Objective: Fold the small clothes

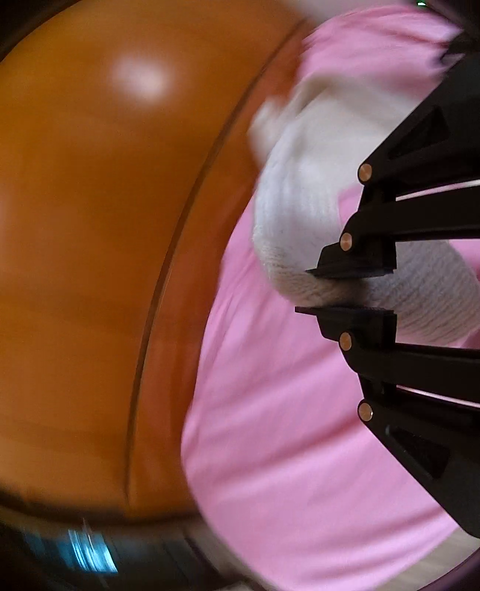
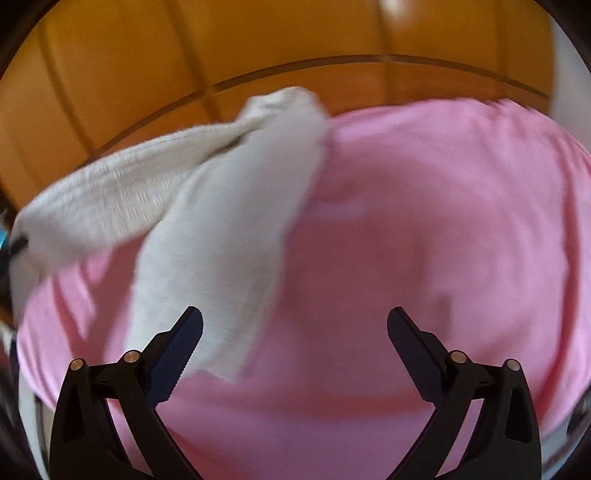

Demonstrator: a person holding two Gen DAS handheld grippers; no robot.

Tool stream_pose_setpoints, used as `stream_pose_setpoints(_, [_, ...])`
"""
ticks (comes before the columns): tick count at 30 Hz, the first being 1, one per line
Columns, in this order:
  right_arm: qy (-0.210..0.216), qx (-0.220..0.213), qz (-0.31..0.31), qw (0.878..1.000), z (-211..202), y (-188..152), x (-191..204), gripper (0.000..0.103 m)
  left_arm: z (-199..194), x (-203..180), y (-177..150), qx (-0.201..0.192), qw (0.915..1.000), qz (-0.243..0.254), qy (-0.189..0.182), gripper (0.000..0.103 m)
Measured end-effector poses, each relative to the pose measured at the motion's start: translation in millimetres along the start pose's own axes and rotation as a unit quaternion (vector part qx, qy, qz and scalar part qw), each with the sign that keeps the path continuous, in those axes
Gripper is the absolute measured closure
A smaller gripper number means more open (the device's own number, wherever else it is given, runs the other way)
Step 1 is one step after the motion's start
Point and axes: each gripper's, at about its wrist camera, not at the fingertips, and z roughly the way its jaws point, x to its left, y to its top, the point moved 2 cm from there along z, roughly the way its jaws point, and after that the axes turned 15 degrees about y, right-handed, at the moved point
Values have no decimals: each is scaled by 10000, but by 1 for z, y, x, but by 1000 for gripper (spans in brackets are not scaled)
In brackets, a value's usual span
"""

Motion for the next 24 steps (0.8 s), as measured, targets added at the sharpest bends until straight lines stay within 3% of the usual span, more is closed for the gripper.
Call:
stream_pose_setpoints(1, [133,124,-158,9997,10,3,13,5,14,13,12,58,9991,-210,366,79])
stream_pose_setpoints(3, [290,351,-398,9982,31,3,35,5,29,32,23,66,9950,-644,758,55])
stream_pose_setpoints(4, [294,436,-480,9975,40,3,41,5,31,36,21,39,9930,-705,951,53])
stream_pose_setpoints(5, [305,543,-519,9967,51,2,46,8,32,34,18,67,9936,-670,902,52])
stream_pose_setpoints(6, [369,700,-527,9955,65,0,51,17,33,29,10,152,9956,-602,708,49])
stream_pose_setpoints(8, [365,949,-558,9933,90,-6,55,25,36,9,-10,331,9980,-399,373,49])
stream_pose_setpoints(9, [379,1021,-661,9919,98,-8,57,37,37,-3,-23,470,9986,-202,129,49])
stream_pose_setpoints(10, [407,1028,-811,9906,98,-9,60,42,39,-19,-36,655,9978,27,-136,49])
stream_pose_setpoints(11, [467,999,-926,9896,95,-11,63,57,41,-29,-46,774,9964,151,-310,49])
stream_pose_setpoints(12, [533,970,-953,9893,89,-11,64,74,42,-44,-62,958,9928,306,-653,50])
stream_pose_setpoints(14, [764,859,-779,9903,71,-3,51,89,42,-72,-85,1261,9827,516,-1258,50])
stream_pose_setpoints(15, [736,719,-802,9915,57,1,42,92,40,-84,-94,1359,9782,589,-1454,50])
stream_pose_setpoints(17, [430,539,-880,9937,36,15,19,93,40,-107,-110,1648,9654,662,-1912,49])
stream_pose_setpoints(20, [-335,119,-786,9963,-3,40,-32,93,32,-141,-130,1892,9521,771,-2278,49])
stream_pose_setpoints(24, [-1759,-370,-733,9810,-37,81,-107,93,28,-176,-142,2022,9399,925,-2590,46])
